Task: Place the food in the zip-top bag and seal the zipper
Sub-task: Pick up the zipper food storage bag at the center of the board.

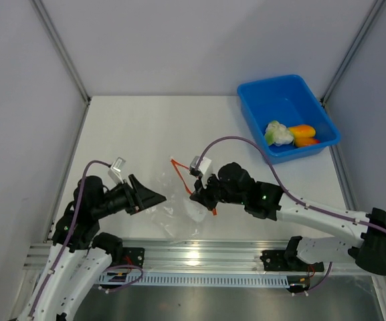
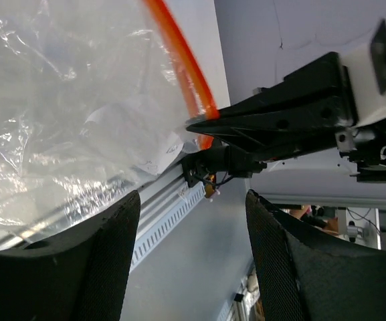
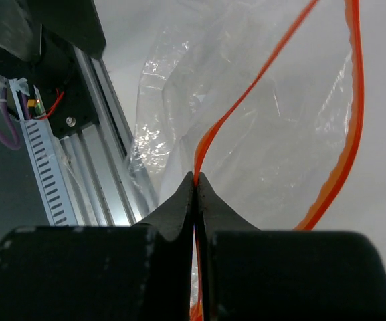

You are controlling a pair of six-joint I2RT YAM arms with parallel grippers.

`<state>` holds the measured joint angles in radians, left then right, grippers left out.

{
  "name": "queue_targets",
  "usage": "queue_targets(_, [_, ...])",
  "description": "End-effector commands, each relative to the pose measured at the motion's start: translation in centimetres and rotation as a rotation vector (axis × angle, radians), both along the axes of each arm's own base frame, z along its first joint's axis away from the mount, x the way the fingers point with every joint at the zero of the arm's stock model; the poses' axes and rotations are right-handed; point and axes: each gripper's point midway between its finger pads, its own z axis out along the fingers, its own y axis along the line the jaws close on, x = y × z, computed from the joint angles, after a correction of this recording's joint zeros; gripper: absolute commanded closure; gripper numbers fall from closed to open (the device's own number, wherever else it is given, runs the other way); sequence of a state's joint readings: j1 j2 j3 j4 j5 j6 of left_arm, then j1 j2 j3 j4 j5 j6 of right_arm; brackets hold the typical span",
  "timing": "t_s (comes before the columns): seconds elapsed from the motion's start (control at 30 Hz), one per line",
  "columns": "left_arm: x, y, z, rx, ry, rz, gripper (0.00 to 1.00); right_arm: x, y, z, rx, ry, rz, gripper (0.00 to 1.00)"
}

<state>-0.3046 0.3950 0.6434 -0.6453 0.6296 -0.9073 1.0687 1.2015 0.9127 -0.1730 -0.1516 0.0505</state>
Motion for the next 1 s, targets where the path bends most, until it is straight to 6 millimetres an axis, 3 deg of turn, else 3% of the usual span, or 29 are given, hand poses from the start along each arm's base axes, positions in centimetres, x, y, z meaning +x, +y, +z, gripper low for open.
queue_targets(0.0, [-0.4,-1.1,1.7,-0.015,0.013,-0.040,0.34,0.3,-0.5,2.6,0.028,-0.112,-0.058,1.00])
queue_targets(0.13, [-0.3,-1.7,0.8,0.007,0.098,-0.032,0.30,-0.9,0.4,2.9,0.024,-0.118,-0.023,1.00])
queue_targets(0.4, [-0.2,-2.1,1.9,0.004,0.099,0.000,0.27,-2.8,2.7,0.2,-0.111,-0.168,-0.029,1.00])
queue_targets(0.6, [-0.1,-2.7,0.3,0.018,0.154,-0.005,0.27,-5.0,4.9,0.9,-0.115,-0.208,-0.003,1.00])
queue_targets(0.97, [-0.2,-2.8,-2.6,0.063,0.212,-0.006,0.27,-6.4,5.7,3.1,-0.067,-0.278,-0.045,1.00])
